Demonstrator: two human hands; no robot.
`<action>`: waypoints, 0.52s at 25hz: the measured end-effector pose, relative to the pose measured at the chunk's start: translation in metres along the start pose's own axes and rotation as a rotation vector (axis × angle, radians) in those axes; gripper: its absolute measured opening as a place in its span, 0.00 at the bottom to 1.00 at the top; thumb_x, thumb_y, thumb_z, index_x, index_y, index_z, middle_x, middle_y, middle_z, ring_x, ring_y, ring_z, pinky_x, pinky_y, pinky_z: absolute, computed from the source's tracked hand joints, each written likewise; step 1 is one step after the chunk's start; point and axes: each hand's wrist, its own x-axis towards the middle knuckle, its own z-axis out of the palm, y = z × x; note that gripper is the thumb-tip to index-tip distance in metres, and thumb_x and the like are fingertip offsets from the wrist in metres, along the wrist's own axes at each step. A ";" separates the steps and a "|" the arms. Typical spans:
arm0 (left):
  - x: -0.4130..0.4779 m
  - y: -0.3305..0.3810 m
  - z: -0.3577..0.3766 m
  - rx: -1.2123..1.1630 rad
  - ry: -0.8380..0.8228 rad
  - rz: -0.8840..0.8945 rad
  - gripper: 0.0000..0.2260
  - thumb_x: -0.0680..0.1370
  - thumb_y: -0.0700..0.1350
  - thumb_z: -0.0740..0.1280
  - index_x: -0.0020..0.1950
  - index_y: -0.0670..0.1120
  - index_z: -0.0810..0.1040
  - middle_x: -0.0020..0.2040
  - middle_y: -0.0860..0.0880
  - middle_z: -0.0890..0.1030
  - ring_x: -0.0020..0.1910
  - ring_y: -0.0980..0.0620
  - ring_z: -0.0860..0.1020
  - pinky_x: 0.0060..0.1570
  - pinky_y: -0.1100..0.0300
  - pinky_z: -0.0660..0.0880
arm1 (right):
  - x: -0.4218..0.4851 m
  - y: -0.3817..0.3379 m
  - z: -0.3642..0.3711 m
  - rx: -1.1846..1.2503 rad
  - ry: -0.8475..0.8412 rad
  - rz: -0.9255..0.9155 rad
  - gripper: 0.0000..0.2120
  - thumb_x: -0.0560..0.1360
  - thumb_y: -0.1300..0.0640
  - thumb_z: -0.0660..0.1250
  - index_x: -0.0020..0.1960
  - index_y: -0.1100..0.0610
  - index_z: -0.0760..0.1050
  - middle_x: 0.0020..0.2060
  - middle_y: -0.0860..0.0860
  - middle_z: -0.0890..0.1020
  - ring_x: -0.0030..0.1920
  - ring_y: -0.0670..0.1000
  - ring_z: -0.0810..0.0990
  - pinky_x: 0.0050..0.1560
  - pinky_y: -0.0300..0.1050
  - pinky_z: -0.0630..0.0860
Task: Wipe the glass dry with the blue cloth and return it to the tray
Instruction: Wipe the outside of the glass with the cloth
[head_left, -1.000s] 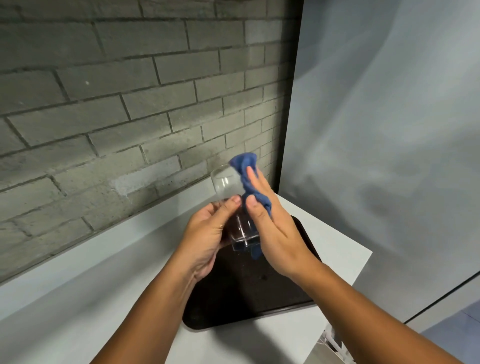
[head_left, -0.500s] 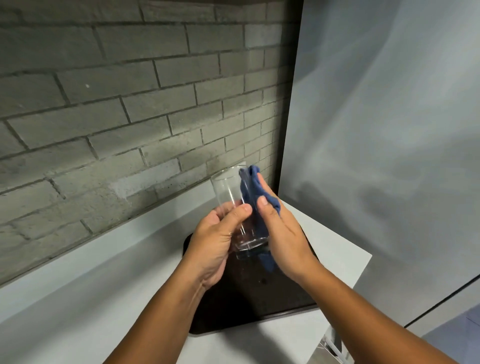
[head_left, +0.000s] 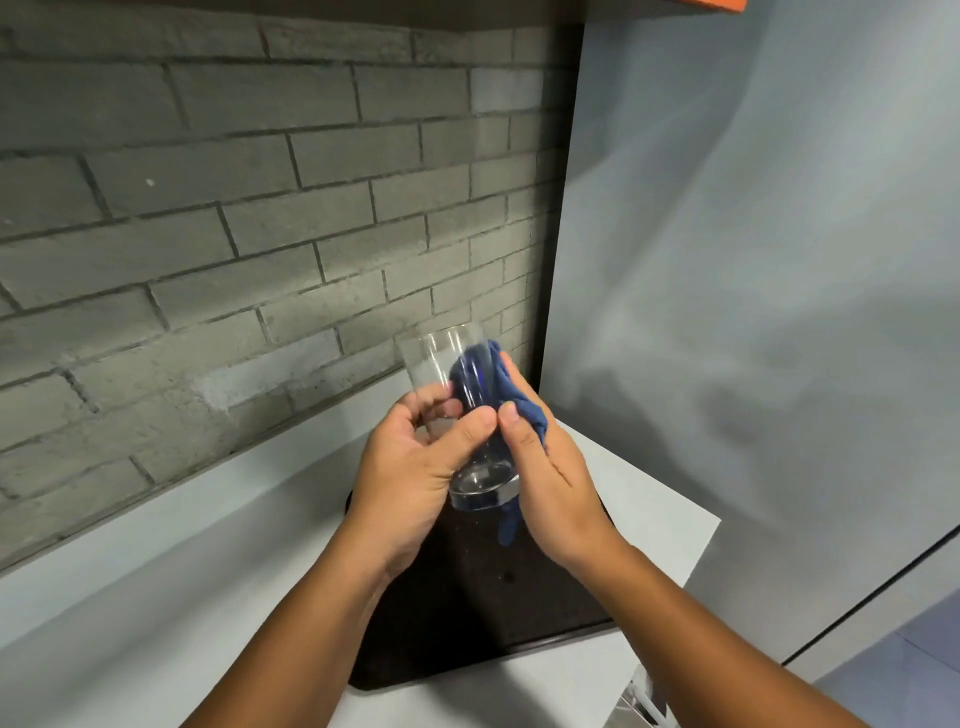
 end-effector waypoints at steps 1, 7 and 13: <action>0.000 0.000 0.001 0.006 -0.003 0.017 0.36 0.62 0.54 0.85 0.67 0.46 0.83 0.58 0.45 0.88 0.50 0.50 0.88 0.56 0.49 0.85 | 0.001 -0.001 -0.001 -0.048 0.035 -0.005 0.25 0.87 0.44 0.59 0.84 0.39 0.65 0.84 0.45 0.71 0.85 0.54 0.68 0.81 0.61 0.71; 0.000 0.001 0.001 -0.010 0.022 0.011 0.36 0.62 0.53 0.86 0.68 0.45 0.83 0.59 0.45 0.88 0.47 0.51 0.90 0.47 0.54 0.86 | 0.000 0.000 0.004 0.067 -0.014 0.026 0.25 0.87 0.42 0.58 0.84 0.39 0.65 0.83 0.42 0.72 0.84 0.53 0.69 0.82 0.72 0.65; 0.001 0.002 -0.007 -0.033 0.033 -0.082 0.29 0.69 0.50 0.83 0.67 0.43 0.84 0.63 0.36 0.90 0.61 0.40 0.88 0.71 0.36 0.81 | -0.001 0.004 0.012 0.062 -0.041 0.002 0.25 0.89 0.46 0.58 0.85 0.43 0.64 0.86 0.35 0.64 0.86 0.39 0.59 0.87 0.46 0.57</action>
